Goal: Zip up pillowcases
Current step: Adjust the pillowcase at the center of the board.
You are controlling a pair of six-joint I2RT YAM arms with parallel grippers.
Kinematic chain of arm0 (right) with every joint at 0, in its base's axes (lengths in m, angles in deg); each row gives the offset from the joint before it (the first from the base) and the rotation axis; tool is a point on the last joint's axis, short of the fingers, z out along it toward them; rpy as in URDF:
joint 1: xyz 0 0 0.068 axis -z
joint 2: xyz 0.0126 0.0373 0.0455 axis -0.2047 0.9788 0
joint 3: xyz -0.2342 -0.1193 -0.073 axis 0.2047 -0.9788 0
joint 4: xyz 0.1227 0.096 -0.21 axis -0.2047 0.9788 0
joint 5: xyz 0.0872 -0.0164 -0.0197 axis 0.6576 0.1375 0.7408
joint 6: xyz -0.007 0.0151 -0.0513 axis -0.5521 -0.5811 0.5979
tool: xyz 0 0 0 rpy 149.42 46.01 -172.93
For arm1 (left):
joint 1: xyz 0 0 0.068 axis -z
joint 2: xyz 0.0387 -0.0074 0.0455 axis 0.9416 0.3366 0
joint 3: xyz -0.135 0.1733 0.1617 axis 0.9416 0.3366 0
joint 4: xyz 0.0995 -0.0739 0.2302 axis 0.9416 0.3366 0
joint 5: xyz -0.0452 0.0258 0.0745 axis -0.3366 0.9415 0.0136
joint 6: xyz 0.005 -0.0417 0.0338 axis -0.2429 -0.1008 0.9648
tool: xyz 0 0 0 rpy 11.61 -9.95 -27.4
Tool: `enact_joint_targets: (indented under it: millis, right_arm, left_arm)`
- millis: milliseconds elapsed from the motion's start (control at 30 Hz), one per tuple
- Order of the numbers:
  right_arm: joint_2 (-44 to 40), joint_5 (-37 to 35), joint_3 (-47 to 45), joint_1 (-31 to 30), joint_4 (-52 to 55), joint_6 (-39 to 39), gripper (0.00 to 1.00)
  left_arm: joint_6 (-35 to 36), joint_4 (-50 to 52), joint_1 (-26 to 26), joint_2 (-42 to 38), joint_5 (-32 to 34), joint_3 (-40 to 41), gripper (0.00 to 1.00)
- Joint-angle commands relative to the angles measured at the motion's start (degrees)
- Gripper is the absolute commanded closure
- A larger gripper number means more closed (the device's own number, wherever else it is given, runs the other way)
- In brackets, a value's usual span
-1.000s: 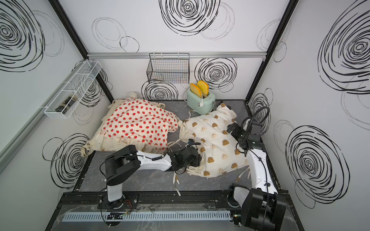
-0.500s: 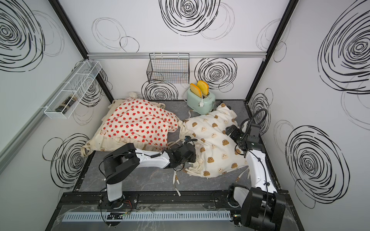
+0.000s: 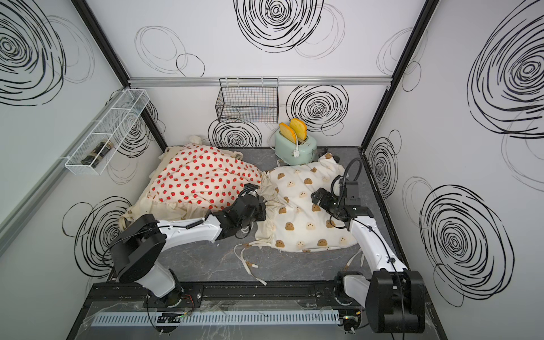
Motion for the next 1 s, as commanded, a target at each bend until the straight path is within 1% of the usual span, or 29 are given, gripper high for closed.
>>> enact_joint_targets:
  millis: [0, 167, 267, 333, 433, 467, 533, 633, 667, 767, 900, 967]
  right_arm:
    - [2.59, -2.23, 0.25, -6.12, -2.88, -3.82, 0.03]
    - [9.38, -2.94, 4.59, -11.87, -3.98, -5.75, 0.02]
    - [13.40, -2.44, 9.21, -13.94, -1.25, -4.83, 0.03]
    - [13.91, -3.68, 10.91, -14.81, 1.18, -3.78, 0.03]
    - [11.10, -4.29, 9.49, -14.78, 2.29, -2.68, 0.03]
    - [10.26, -4.81, 9.43, -14.76, 3.42, -2.16, 0.03]
    - [8.22, -6.74, 10.15, -14.69, 6.83, -0.52, 0.03]
    - [5.27, -9.30, 11.27, -14.28, 11.59, 1.85, 0.03]
    - [4.39, -9.82, 11.35, -14.25, 12.61, 2.59, 0.03]
    - [1.48, -10.55, 11.44, -14.63, 15.46, 3.30, 0.03]
    - [-0.49, -11.21, 11.05, -18.36, 17.97, 3.35, 0.02]
    - [-0.45, -12.12, 11.44, -21.63, 19.91, 2.24, 0.03]
  left_arm:
    - [1.06, 0.59, -2.10, -5.92, 1.55, 2.90, 1.00]
    - [0.84, 3.24, -1.78, -15.43, 1.68, 8.81, 1.00]
    - [-0.96, 4.31, -1.44, -20.36, 1.95, 12.74, 1.00]
    - [-1.21, 3.47, -1.80, -22.53, 1.11, 15.02, 1.00]
    - [0.10, 3.85, -3.47, -22.61, -0.25, 15.19, 1.00]
    - [0.67, 3.52, -3.85, -22.61, -0.41, 15.35, 0.98]
    - [1.39, 2.54, -4.91, -22.75, -1.74, 15.74, 0.73]
    - [2.45, 2.32, -5.26, -23.98, -3.66, 16.65, 0.62]
    - [2.47, 3.04, -4.99, -24.67, -3.60, 17.00, 0.56]
    - [2.09, 6.81, -3.55, -27.63, -2.75, 18.58, 0.47]
    - [0.87, 11.15, 1.28, -31.33, -0.54, 21.02, 0.34]
    - [-0.59, 9.63, 3.13, -32.21, -2.57, 23.22, 0.27]
